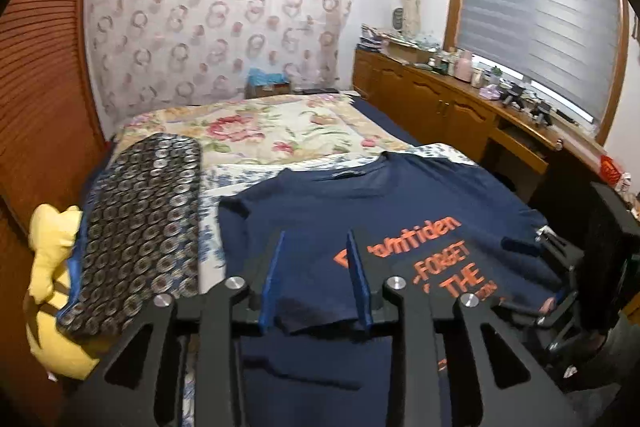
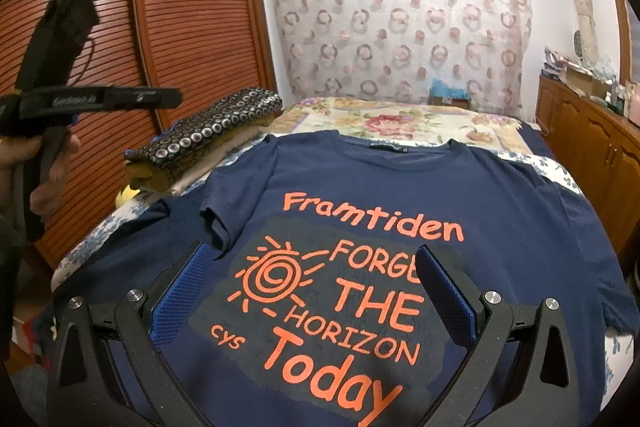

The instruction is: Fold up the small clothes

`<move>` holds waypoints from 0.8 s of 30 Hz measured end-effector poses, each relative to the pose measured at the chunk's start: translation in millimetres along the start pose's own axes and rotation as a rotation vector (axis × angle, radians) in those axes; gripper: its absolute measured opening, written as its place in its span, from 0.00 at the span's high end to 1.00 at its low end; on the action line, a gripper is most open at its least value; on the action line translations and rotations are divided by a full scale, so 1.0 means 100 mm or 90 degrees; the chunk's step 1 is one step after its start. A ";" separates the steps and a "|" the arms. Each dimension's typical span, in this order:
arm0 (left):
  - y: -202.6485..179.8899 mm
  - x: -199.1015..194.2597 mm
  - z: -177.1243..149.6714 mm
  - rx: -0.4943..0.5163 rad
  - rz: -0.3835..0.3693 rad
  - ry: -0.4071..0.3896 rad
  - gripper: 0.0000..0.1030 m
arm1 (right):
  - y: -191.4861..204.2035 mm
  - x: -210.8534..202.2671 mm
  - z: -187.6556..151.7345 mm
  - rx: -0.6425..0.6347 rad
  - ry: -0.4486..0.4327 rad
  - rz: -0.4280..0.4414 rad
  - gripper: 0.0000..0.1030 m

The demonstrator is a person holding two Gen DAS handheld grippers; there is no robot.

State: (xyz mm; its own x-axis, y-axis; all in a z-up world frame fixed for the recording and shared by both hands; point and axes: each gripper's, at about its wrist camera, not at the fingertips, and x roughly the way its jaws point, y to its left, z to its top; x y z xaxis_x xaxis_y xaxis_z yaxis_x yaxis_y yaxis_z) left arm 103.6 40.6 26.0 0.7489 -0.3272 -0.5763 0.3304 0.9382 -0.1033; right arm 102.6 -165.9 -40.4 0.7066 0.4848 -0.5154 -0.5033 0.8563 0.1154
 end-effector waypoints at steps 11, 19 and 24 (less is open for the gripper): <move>0.26 -0.20 -0.48 -0.040 0.098 -0.037 0.48 | 0.11 0.16 0.22 -0.062 0.018 0.039 0.05; 0.41 -0.25 -0.84 -0.072 0.128 -0.033 0.47 | 0.30 0.35 0.34 -0.101 0.046 0.103 0.29; 0.44 -0.26 -1.05 -0.086 0.132 -0.027 0.47 | 0.47 0.62 0.42 -0.120 0.080 0.159 0.49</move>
State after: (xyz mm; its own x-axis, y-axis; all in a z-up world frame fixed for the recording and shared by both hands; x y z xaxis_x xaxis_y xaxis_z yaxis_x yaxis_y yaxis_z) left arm 38.4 102.6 -48.7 0.8167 -0.1273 -0.5629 0.0890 0.9915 -0.0951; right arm 143.7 -88.3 -31.3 0.4882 0.6400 -0.5934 -0.7452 0.6595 0.0982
